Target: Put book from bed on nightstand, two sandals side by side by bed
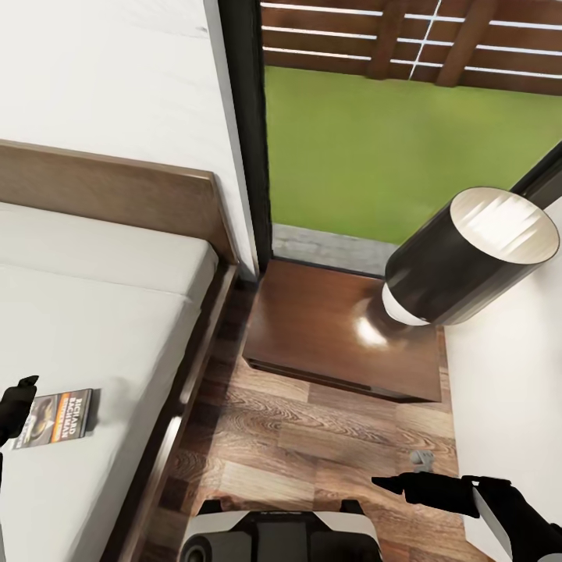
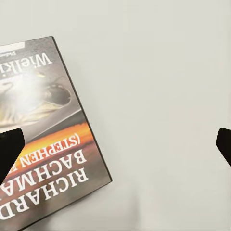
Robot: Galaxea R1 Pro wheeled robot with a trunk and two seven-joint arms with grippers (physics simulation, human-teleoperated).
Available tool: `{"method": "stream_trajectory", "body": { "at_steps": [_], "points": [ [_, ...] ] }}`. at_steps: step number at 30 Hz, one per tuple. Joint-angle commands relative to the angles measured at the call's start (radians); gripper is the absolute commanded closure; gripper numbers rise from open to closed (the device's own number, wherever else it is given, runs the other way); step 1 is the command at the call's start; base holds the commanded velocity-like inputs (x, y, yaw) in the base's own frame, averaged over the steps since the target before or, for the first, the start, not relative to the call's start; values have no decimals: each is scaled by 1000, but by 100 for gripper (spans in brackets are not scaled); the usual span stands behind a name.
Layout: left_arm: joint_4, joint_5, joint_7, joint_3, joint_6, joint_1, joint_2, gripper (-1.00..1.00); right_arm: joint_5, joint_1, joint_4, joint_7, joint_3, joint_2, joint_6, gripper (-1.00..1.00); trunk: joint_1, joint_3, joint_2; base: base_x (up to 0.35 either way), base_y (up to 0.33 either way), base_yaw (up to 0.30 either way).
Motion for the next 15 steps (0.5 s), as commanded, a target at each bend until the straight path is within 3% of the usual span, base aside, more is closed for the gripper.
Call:
{"method": "stream_trajectory", "body": {
  "at_steps": [1, 15],
  "points": [
    [-2, 10, 5, 2, 6, 0, 0, -100, -6, 0, 0, 2, -1, 0, 8, -100, 4, -4, -8, 0, 0, 0],
    [-2, 10, 5, 2, 6, 0, 0, -100, -6, 0, 0, 2, -1, 0, 8, -100, 58, -48, -106, 0, 0, 0]
  ]
}}
